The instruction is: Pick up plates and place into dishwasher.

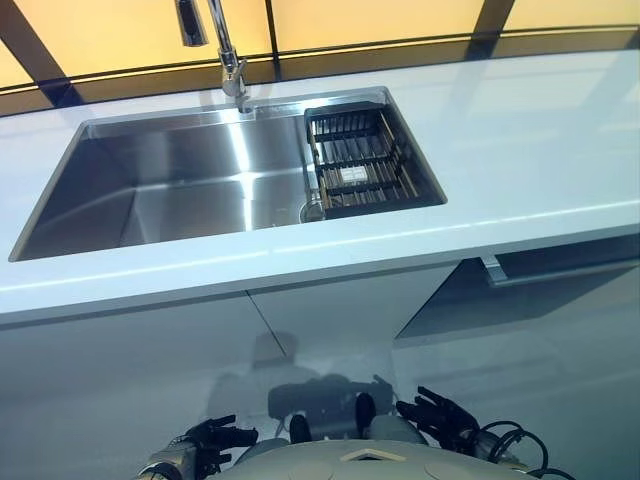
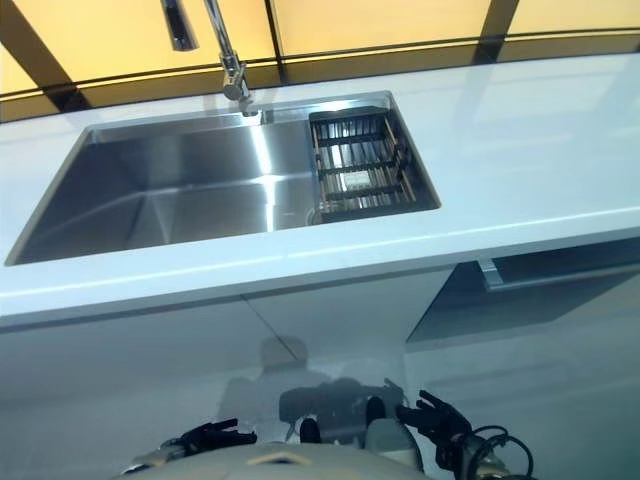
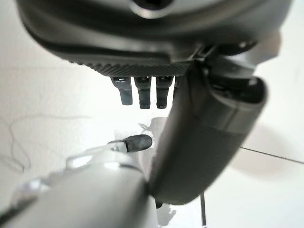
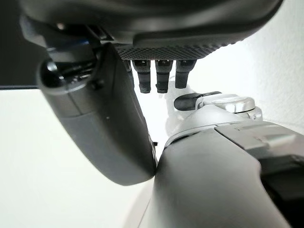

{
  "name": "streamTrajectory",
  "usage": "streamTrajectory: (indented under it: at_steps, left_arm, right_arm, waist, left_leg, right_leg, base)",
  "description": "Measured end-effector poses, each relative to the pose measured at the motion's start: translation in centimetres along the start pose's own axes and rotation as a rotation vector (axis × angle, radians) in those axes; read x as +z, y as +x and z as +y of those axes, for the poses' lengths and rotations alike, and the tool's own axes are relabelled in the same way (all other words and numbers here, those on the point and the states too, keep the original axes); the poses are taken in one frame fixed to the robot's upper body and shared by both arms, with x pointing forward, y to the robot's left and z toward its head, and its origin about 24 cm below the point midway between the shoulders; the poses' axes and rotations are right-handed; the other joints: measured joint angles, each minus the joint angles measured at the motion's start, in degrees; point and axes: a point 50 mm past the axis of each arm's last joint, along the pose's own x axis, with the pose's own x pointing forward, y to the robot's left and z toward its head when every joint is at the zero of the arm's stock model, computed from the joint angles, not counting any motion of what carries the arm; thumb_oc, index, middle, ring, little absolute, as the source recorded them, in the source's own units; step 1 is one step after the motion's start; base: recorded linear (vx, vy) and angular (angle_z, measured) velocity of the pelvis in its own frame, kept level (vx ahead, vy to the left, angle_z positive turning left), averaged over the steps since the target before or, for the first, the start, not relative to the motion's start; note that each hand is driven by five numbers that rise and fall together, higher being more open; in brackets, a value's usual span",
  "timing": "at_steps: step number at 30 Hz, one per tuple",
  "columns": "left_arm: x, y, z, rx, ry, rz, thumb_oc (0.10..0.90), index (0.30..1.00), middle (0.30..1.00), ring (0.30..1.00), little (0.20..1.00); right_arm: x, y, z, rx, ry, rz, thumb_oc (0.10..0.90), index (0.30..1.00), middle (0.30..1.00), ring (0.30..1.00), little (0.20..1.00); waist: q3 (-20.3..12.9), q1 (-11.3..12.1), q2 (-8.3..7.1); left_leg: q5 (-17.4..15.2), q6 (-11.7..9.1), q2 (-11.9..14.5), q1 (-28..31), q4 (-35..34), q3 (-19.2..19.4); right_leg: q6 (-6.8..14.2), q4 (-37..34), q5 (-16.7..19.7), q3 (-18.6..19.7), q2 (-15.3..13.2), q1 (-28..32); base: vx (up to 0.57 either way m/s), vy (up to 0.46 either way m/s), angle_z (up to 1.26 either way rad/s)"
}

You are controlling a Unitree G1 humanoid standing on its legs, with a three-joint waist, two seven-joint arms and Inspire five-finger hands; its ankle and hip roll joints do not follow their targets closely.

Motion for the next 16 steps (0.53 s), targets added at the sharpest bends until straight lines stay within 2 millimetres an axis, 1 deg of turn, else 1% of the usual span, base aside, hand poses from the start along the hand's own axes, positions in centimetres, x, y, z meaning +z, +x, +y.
streamTrajectory:
  at_steps: [1,3,4,5,9,11,14,16]
  left_arm:
    - [0.0,0.0,0.0,0.010,0.000,-0.001,0.800,0.900,0.900,0.900,0.900]
    - [0.2,0.0,-0.1,0.020,0.002,0.001,0.800,0.900,0.900,0.900,0.900]
    - [0.2,0.1,-0.2,0.020,0.005,0.008,0.800,0.900,0.900,0.900,0.900]
    - [0.2,0.1,-0.3,0.018,0.016,0.015,0.800,0.900,0.900,0.900,0.900]
    - [0.0,0.1,-0.5,0.016,0.026,0.022,0.800,0.900,0.900,0.900,0.900]
    - [0.0,0.1,-0.6,0.013,0.027,0.027,0.800,0.900,0.900,0.900,0.900]
    - [-0.2,0.1,-1.0,0.013,0.024,0.041,0.800,0.900,0.900,0.900,0.900]
    - [-0.2,0.2,-1.1,0.012,0.023,0.041,0.800,0.900,0.900,0.900,0.900]
  right_arm:
    - [-0.2,0.1,0.3,0.009,-0.017,0.014,0.800,0.900,0.900,0.900,0.900]
    - [-0.4,0.2,0.8,0.021,-0.043,0.044,0.800,0.900,0.900,0.900,0.900]
    - [-0.5,0.2,0.9,0.024,-0.045,0.053,0.800,0.900,0.900,0.900,0.900]
    - [-0.7,0.2,1.0,0.030,-0.047,0.068,0.800,0.900,0.900,0.900,0.900]
    - [-0.9,0.2,1.0,0.036,-0.042,0.082,0.800,0.900,0.900,0.900,0.900]
    - [-0.8,0.2,0.9,0.035,-0.048,0.086,0.800,0.900,0.900,0.900,0.900]
    - [-0.8,0.2,0.9,0.034,-0.049,0.085,0.800,0.900,0.900,0.900,0.900]
    - [-0.8,0.2,0.9,0.033,-0.049,0.087,0.800,0.900,0.900,0.900,0.900]
  waist:
    - [-0.50,0.63,-0.70]
    - [-1.32,0.98,-1.43]
    - [-1.44,0.99,-1.24]
    - [-1.84,1.02,-1.40]
    - [-2.08,0.87,-0.58]
    - [-2.25,0.88,0.27]
    - [-2.39,0.88,1.11]
    - [-2.52,0.89,1.35]
  left_leg:
    - [0.16,-0.34,0.17,-0.03,0.01,-0.23]
    - [0.12,-0.68,0.47,0.09,0.00,-0.66]
    - [0.07,-0.75,0.56,0.09,-0.01,-0.76]
    - [0.01,-0.84,0.65,0.29,-0.01,-0.96]
    - [-0.13,-0.87,0.89,1.29,-0.03,-1.11]
    - [-0.30,-0.97,0.99,1.44,-0.02,-1.12]
    - [-0.34,-1.03,1.01,1.45,0.00,-1.14]
    - [-0.34,-1.05,1.01,1.49,0.00,-1.15]
  right_leg:
    - [-0.08,-0.60,0.01,-0.12,0.17,0.18]
    - [-0.45,-1.74,0.26,-0.72,0.48,1.22]
    - [-0.45,-1.92,0.25,-0.88,0.58,1.42]
    - [-0.46,-2.28,0.25,-1.05,0.77,1.87]
    - [-0.49,-3.33,0.27,-1.16,1.06,3.49]
    - [-0.66,-3.47,0.15,-1.15,1.18,3.66]
    - [-0.85,-3.49,0.03,-1.15,1.21,3.68]
    - [-0.95,-3.49,-0.03,-1.15,1.25,3.70]
  base:
    - [0.01,-0.051,0.11]
    - [0.02,-0.045,0.11]
    - [0.06,-0.034,0.12]
    - [0.05,-0.018,0.06]
    - [0.04,-0.010,0.02]
    - [0.04,-0.003,-0.01]
    - [0.00,0.000,0.00]
    - [0.00,0.000,0.00]
